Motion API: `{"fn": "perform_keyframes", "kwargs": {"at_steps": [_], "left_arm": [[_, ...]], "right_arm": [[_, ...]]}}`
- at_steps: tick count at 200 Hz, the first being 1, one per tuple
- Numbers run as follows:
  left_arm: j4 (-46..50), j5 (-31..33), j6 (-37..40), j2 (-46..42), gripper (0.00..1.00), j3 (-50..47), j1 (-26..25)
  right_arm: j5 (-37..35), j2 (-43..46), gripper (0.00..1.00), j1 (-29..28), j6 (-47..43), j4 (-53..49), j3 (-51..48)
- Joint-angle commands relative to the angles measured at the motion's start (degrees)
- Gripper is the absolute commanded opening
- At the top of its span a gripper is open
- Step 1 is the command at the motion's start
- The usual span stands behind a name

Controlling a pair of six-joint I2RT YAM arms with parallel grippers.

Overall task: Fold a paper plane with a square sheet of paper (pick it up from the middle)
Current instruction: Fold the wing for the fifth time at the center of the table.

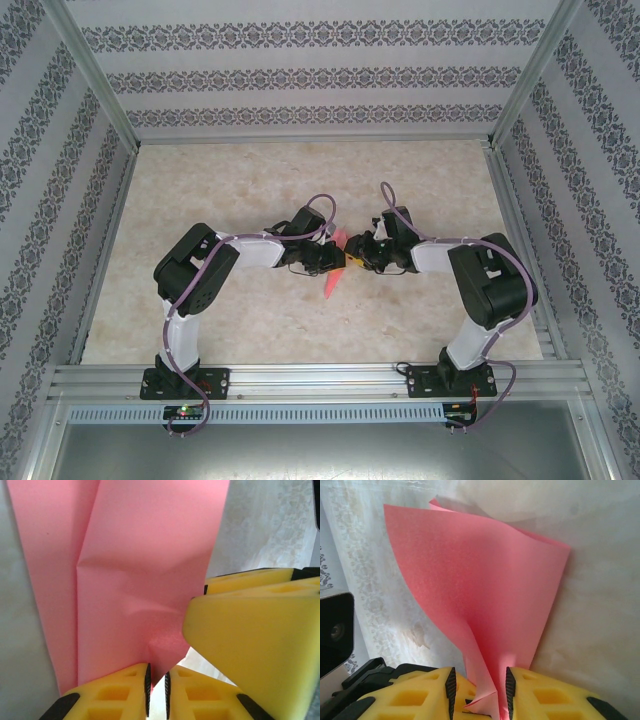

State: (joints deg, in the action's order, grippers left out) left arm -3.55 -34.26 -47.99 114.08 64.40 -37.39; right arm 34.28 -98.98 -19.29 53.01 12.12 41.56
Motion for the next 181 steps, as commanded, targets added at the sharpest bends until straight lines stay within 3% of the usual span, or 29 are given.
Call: {"fn": "perform_keyframes", "kwargs": {"at_steps": [1,109,181], "left_arm": [[-2.64,-0.99,1.91,-1.67,0.19,-0.05,0.21],[-1.76,-2.34,3.43,-4.32,0.26,0.55,0.28],[12.10,7.46,11.97,-13.37,0.31,-2.57,0.04]], "right_arm": [[1.53,-1.04,0.32,0.36,-2.36,-2.03,1.48],[0.59,-1.30,0.03,0.61,-4.98,-5.58,2.78],[-1.11,-1.63,0.00,0.92,-8.25,-10.55,5.08]]}}
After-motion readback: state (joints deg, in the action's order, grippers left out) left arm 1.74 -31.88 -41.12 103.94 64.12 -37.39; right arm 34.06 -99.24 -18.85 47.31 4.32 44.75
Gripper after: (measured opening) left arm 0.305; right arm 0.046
